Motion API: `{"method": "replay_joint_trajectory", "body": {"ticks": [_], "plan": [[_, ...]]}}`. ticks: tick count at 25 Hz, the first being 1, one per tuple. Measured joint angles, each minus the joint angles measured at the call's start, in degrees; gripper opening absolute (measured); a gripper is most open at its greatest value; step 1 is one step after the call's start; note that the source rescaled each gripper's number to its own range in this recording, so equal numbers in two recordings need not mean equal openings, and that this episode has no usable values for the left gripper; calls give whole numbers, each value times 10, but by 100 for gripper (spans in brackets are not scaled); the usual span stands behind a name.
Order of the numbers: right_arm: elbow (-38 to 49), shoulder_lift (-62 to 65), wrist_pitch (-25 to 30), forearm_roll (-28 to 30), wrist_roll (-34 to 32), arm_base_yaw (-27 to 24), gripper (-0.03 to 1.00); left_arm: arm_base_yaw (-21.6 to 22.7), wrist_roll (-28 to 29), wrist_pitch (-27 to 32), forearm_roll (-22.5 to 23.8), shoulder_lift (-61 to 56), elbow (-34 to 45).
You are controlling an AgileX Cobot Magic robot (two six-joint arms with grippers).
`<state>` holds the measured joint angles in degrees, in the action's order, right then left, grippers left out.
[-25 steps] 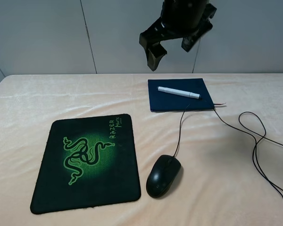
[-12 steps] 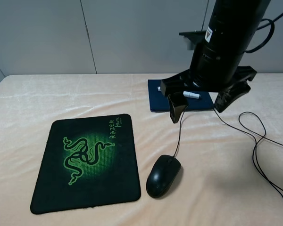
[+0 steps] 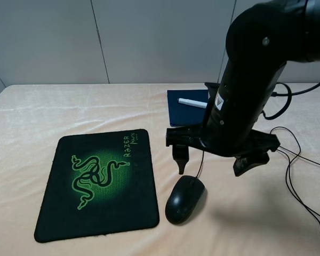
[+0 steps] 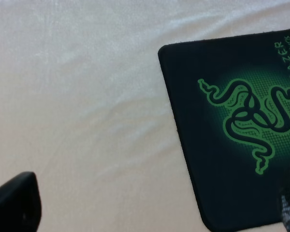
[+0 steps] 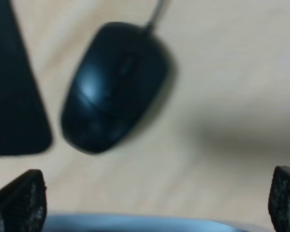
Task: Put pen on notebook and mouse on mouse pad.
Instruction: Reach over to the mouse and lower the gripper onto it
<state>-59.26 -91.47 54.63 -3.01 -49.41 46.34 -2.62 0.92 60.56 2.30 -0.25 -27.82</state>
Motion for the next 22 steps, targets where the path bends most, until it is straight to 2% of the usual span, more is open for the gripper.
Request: {"method": "replay_joint_trajectory", "body": {"ticks": [6, 12, 22], "plan": [[46, 0, -104, 23, -96, 31, 100, 0, 0, 0, 0, 0, 0], [50, -47, -142, 30, -108, 32, 100, 0, 0, 0, 0, 0, 0], [50, -132, -166, 37, -106, 32, 100, 0, 0, 0, 0, 0, 0]]}}
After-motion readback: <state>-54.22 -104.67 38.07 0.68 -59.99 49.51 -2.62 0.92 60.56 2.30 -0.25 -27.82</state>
